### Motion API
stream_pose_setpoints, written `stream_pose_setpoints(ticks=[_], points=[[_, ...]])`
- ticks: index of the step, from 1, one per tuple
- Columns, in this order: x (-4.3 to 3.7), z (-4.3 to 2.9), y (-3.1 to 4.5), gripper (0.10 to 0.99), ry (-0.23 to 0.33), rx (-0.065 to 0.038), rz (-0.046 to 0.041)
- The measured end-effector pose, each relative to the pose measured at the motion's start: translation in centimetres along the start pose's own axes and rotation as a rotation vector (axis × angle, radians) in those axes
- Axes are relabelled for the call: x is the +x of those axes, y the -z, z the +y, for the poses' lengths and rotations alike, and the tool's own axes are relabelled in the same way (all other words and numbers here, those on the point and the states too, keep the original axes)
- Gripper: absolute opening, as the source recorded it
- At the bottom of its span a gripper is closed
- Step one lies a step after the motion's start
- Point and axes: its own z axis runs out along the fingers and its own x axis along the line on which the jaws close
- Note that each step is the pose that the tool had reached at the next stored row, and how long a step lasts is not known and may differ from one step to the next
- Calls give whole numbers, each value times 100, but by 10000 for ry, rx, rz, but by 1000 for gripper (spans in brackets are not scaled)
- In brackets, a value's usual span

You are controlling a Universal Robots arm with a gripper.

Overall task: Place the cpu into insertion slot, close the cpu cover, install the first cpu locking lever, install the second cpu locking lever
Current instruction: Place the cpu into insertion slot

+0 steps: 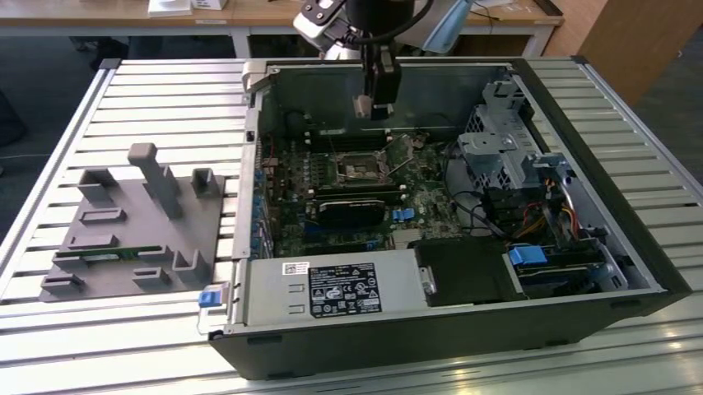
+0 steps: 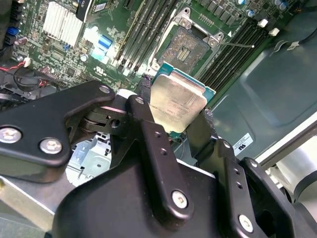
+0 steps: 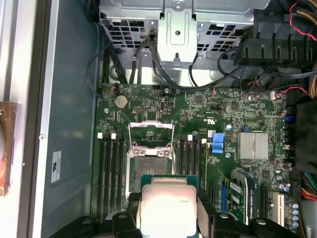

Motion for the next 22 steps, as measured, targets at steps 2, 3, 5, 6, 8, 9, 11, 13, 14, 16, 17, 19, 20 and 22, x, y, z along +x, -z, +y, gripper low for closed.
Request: stream_pose_setpoints(ticks=[2, 3, 5, 6, 8, 9, 11, 13, 14, 16, 17, 19, 20, 22], points=[[0, -1, -10, 533, 1, 0, 0], [0, -1, -15, 533, 0, 0, -1], [0, -2, -24, 533, 0, 0, -2], [0, -2, -29, 533, 1, 0, -1], [0, -3, -35, 533, 1, 0, -1], [0, -3, -38, 533, 0, 0, -2], [0, -3, -44, 533, 0, 0, -2], [0, -4, -52, 533, 1, -1, -1], [0, -4, -56, 533, 0, -1, -1], [0, -5, -65, 533, 1, 0, -2], [0, -5, -69, 533, 1, 0, -2], [0, -6, -78, 533, 0, 0, -1], [0, -6, -82, 533, 0, 0, -1], [0, -6, -89, 533, 1, 0, -2]])
